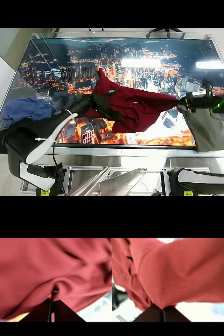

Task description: Fold the shirts.

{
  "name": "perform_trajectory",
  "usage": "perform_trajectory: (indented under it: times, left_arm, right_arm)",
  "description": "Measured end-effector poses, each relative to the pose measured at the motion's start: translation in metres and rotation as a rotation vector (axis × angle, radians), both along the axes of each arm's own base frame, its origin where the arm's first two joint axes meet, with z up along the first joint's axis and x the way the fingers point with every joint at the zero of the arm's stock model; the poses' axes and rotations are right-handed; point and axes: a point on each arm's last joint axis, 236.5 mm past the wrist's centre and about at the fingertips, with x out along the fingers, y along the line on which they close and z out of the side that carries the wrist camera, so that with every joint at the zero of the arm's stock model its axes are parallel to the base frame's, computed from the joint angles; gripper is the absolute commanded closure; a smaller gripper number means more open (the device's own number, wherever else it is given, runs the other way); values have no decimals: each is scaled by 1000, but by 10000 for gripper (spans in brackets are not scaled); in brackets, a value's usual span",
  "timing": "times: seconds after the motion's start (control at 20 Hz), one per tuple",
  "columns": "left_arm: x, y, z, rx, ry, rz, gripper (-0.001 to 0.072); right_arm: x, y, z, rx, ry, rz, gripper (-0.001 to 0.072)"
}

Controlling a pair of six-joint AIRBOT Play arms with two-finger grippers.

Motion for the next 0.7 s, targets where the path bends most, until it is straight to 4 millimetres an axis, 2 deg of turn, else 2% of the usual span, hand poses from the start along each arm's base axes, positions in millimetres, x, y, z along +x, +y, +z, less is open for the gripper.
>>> perform_trajectory:
  times: [0.2, 0.35, 0.5, 0.6, 0.7]
  left_arm:
    - [42, 62, 11, 22, -34, 88, 688]
    - [57, 106, 18, 30, -21, 144, 687]
    - [54, 134, 21, 34, 23, 146, 687]
    - [49, 148, 22, 35, 54, 145, 687]
    - [46, 159, 24, 33, 79, 147, 687]
  right_arm:
    - [-64, 23, -19, -11, 92, -107, 688]
    - [-104, 42, -32, -22, 116, -142, 687]
    - [-122, 52, -33, -43, 85, -129, 687]
    - [-122, 51, -30, -62, 54, -125, 672]
    - [-117, 50, -25, -66, 27, -135, 333]
